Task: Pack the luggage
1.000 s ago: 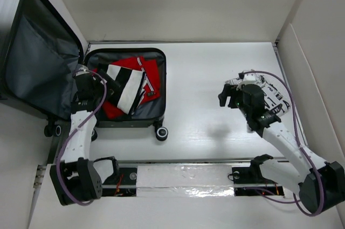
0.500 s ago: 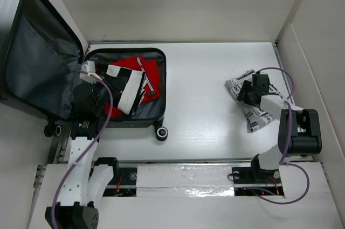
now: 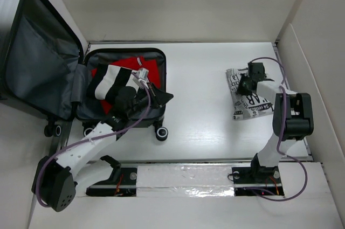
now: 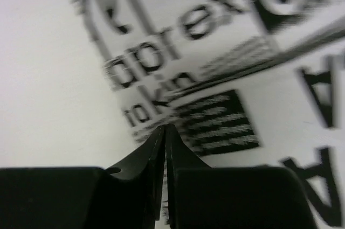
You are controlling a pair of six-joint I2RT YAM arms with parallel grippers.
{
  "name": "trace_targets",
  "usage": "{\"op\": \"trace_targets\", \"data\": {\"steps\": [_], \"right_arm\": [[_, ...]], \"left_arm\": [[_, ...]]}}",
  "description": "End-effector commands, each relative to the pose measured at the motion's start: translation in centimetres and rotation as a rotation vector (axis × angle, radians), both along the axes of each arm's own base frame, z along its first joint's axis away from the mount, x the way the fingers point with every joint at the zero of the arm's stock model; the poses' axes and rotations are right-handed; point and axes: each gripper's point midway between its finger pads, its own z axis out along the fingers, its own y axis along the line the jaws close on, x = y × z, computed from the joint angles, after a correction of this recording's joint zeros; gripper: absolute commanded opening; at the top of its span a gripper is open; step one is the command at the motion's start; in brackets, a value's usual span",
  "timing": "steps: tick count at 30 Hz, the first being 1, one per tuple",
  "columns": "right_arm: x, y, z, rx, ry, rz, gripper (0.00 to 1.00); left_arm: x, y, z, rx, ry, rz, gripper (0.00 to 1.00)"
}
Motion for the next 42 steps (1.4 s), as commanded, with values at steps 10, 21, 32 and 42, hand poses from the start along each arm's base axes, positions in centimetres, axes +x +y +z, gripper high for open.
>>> {"op": "trace_targets", "data": {"steps": [10, 21, 32, 42], "right_arm": [[5.4, 22.5, 9.8, 0.637, -0.282, 0.348, 0.17], [-2.3, -10.6, 11.0, 0.114, -0.438, -0.426, 0.51], [-5.6, -18.0, 3.9, 0.159, -0.231, -0.554, 0.86], [-5.8, -5.7, 1.4, 0.535, -0.222, -0.213, 0.71]], "left_arm": [[-0.2, -4.0, -1.6, 0.11, -0.078, -0.035, 0.0], [-6.2, -14.0, -5.7, 0.196, -0.089, -0.218, 0.0], [-11.6, -16.8, -6.6, 0.207, -0.11, -0.353, 0.13], [-10.8, -15.2, -7.0, 0.244, -0.114, -0.272, 0.36]]}}
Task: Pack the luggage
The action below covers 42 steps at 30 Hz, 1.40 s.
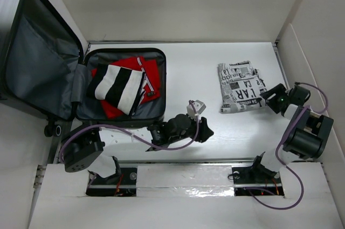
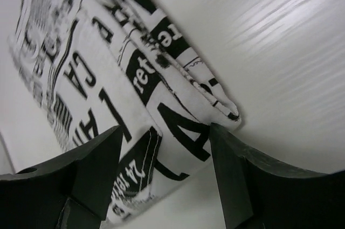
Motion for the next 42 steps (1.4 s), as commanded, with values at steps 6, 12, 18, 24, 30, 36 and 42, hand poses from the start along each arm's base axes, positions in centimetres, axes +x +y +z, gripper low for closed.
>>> {"op": "trace_targets", "data": {"steps": [6, 12, 18, 24, 30, 36, 42], "right_arm": [[-5.5, 16.0, -0.9, 0.259, -0.061, 0.311, 0.7], [-6.9, 20.3, 2.4, 0.192, -0.127, 0.45, 0.71], [-5.4, 15.2, 4.4, -0.041, -0.136, 0.315, 0.76], [-3.3, 10.7, 2.7, -0.062, -0.063, 0.168, 0.78], [-2.5, 16.7, -0.2, 0.042, -0.031, 0.372, 0.43], [-4.6, 21.9, 0.6, 0.172, -0.123, 0.464, 0.38], [-7.3, 24.2, 1.4, 0.202, -0.146, 0.53, 0.53]], "left_arm": [[2.6, 1.8, 1.3, 0.011, -0.043, 0.162, 0.5], [7.0, 4.0, -1.7, 0.048, 0.038, 0.3, 0.56], [9.6, 2.5, -2.0, 0.012, 0.11, 0.388, 0.61], [11.3, 0.4, -1.5, -0.019, 0.143, 0.444, 0.62], [12.2, -1.4, -2.3, -0.01, 0.148, 0.436, 0.0], [13.6, -0.3, -4.1, 0.02, 0.175, 0.488, 0.0], [16.1, 1.5, -5.6, 0.043, 0.218, 0.571, 0.77]]}}
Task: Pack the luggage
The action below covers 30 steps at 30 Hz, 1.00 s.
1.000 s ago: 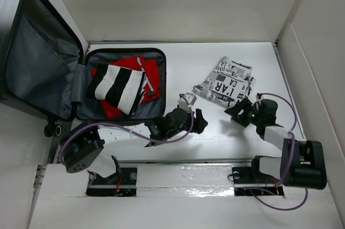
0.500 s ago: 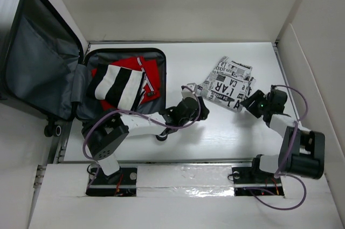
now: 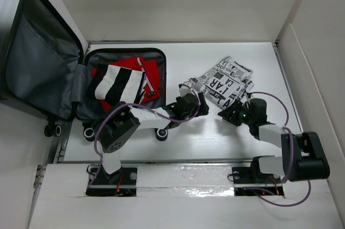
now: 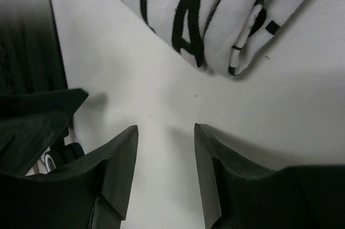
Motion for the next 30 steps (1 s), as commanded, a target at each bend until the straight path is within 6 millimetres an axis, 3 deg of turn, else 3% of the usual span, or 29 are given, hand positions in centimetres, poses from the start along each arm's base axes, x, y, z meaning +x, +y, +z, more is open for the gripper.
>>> {"op": "trace_targets", "data": {"steps": [1, 7, 8, 12, 15, 23, 27, 30], "right_arm": [[0.7, 0.1, 3.4, 0.001, -0.136, 0.006, 0.55], [-0.3, -1.7, 7.1, -0.122, -0.24, -0.03, 0.6], [-0.5, -1.9, 8.9, -0.131, -0.306, -0.037, 0.6], [-1.1, -2.6, 11.8, -0.161, -0.408, -0.08, 0.61], [-1.5, -2.9, 12.3, -0.202, -0.407, -0.069, 0.61], [-2.2, -2.0, 13.8, -0.188, -0.452, 0.002, 0.61], [-2.6, -1.4, 14.2, -0.16, -0.486, 0.021, 0.61], [-2.8, -1.1, 14.3, -0.154, -0.497, 0.042, 0.61]], "left_arm": [[2.8, 0.1, 1.8, -0.044, -0.013, 0.07, 0.8], [5.0, -1.9, 1.4, -0.027, 0.014, 0.095, 0.8], [5.1, -2.1, 0.9, -0.013, 0.037, 0.097, 0.79], [6.9, -4.2, 0.0, -0.043, 0.085, 0.133, 0.77], [7.6, -4.9, -1.0, -0.003, 0.099, 0.163, 0.76], [9.1, -4.3, -4.0, 0.124, 0.149, 0.314, 0.72], [9.5, -6.2, -5.4, 0.122, 0.175, 0.31, 0.72], [9.2, -7.2, -6.2, 0.102, 0.19, 0.307, 0.67]]}}
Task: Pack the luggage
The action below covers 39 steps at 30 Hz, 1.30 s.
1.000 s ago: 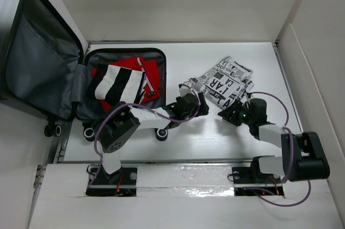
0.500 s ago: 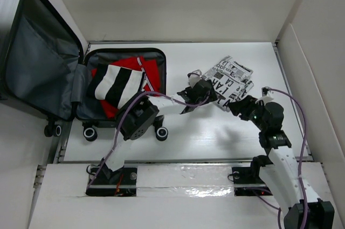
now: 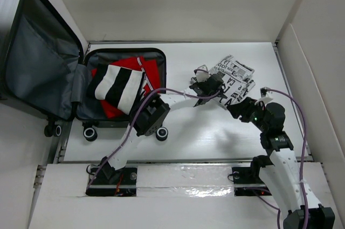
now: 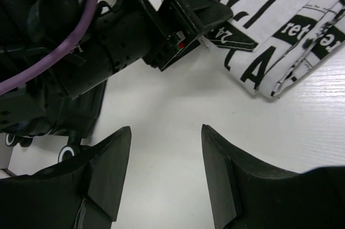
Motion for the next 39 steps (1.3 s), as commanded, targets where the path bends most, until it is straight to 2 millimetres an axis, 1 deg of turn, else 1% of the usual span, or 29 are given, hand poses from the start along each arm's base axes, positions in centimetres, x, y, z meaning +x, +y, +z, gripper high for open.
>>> {"op": "trace_targets", "data": {"steps": [1, 2, 3, 4, 5, 6, 7, 8, 9, 10, 11, 12, 14, 15, 17, 18, 21, 22, 23, 25, 26, 27, 28, 30, 32, 34, 35, 38, 39], "right_arm": [[-0.2, 0.9, 1.8, 0.004, -0.066, 0.059, 0.61], [-0.3, 1.0, 1.9, 0.001, -0.067, 0.07, 0.61], [-0.4, 1.0, 2.1, 0.0, -0.073, 0.076, 0.61], [-0.6, 1.1, 2.2, -0.001, -0.073, 0.082, 0.6], [-0.8, 1.3, 2.3, -0.001, -0.078, 0.097, 0.6], [-1.0, 1.4, 2.5, 0.001, -0.084, 0.103, 0.6], [-1.2, 1.4, 2.7, 0.001, -0.083, 0.109, 0.6], [-1.3, 1.6, 3.1, 0.004, -0.092, 0.119, 0.6], [-1.5, 1.7, 3.4, 0.007, -0.099, 0.125, 0.6], [-1.7, 1.7, 3.8, 0.011, -0.114, 0.13, 0.6], [-1.8, 1.9, 4.3, 0.019, -0.125, 0.139, 0.6], [-1.9, 2.0, 4.6, 0.02, -0.134, 0.142, 0.6], [-2.0, 1.8, 5.2, 0.01, -0.15, 0.14, 0.6], [-2.0, 1.8, 5.7, 0.004, -0.163, 0.137, 0.6], [-2.0, 1.7, 5.8, -0.012, -0.161, 0.141, 0.6], [-1.9, 1.7, 6.2, -0.016, -0.169, 0.142, 0.6], [-2.0, 1.7, 6.5, -0.019, -0.17, 0.147, 0.6], [-2.0, 1.7, 6.5, -0.019, -0.17, 0.147, 0.6], [-2.0, 1.7, 6.4, -0.021, -0.169, 0.145, 0.6], [-1.9, 1.7, 6.3, -0.023, -0.168, 0.142, 0.6], [-1.8, 1.5, 6.2, -0.027, -0.167, 0.135, 0.6], [-1.7, 1.5, 6.0, -0.031, -0.16, 0.133, 0.6], [-1.7, 1.5, 5.8, -0.035, -0.155, 0.134, 0.6], [-1.6, 1.3, 5.5, -0.047, -0.148, 0.13, 0.61], [-1.5, 1.3, 5.1, -0.05, -0.138, 0.131, 0.6], [-1.4, 1.4, 5.0, -0.047, -0.135, 0.137, 0.6], [-1.4, 1.5, 5.0, -0.046, -0.136, 0.139, 0.6], [-1.4, 1.5, 5.3, -0.041, -0.14, 0.143, 0.6], [-1.4, 1.6, 5.4, -0.04, -0.143, 0.144, 0.6]], "left_arm": [[-1.7, 0.5, -3.8, 0.052, 0.091, 0.034, 0.61], [-1.6, 0.3, -3.8, 0.037, 0.084, 0.035, 0.47], [-1.7, 0.6, -3.6, 0.035, 0.077, 0.045, 0.37], [-1.5, 0.7, -3.0, 0.037, 0.056, 0.036, 0.27], [-1.1, 0.3, -2.0, 0.008, 0.013, 0.019, 0.12], [-0.9, 1.4, -1.6, 0.005, -0.004, 0.024, 0.06], [-0.5, 2.0, -1.1, -0.002, -0.018, 0.025, 0.01], [1.0, 3.1, -0.6, -0.03, -0.036, 0.053, 0.0], [1.0, 4.4, -0.5, -0.033, -0.031, 0.061, 0.0], [1.3, 5.1, -0.4, -0.042, -0.035, 0.065, 0.0], [2.7, 6.2, 0.2, -0.06, -0.062, 0.077, 0.0], [2.4, 6.9, 0.3, -0.062, -0.059, 0.06, 0.0], [2.6, 7.3, 1.4, -0.053, -0.104, 0.021, 0.0], [2.7, 7.9, 2.4, -0.05, -0.124, 0.01, 0.0], [2.6, 8.1, 3.6, -0.03, -0.158, -0.019, 0.0], [2.2, 8.2, 4.7, -0.018, -0.181, -0.062, 0.0], [1.3, 7.8, 6.9, -0.014, -0.235, -0.165, 0.0], [1.6, 8.2, 6.8, -0.008, -0.223, -0.166, 0.0], [1.7, 9.2, 5.7, 0.022, -0.172, -0.154, 0.0], [1.5, 9.5, 4.9, 0.022, -0.139, -0.129, 0.0], [1.3, 9.9, 4.4, 0.03, -0.121, -0.115, 0.26], [0.9, 10.5, 3.4, 0.042, -0.101, -0.097, 0.38], [0.7, 10.7, 3.0, 0.034, -0.084, -0.079, 0.49], [0.3, 11.1, 1.8, 0.042, -0.055, -0.065, 0.66], [0.0, 11.1, 1.0, 0.049, -0.025, -0.064, 0.7], [0.1, 11.0, 0.2, 0.064, -0.001, -0.064, 0.7], [0.2, 10.9, 0.1, 0.067, 0.003, -0.062, 0.71], [0.8, 10.5, -1.2, 0.091, 0.034, -0.047, 0.71], [1.3, 10.0, -1.5, 0.085, 0.038, -0.039, 0.71]]}}
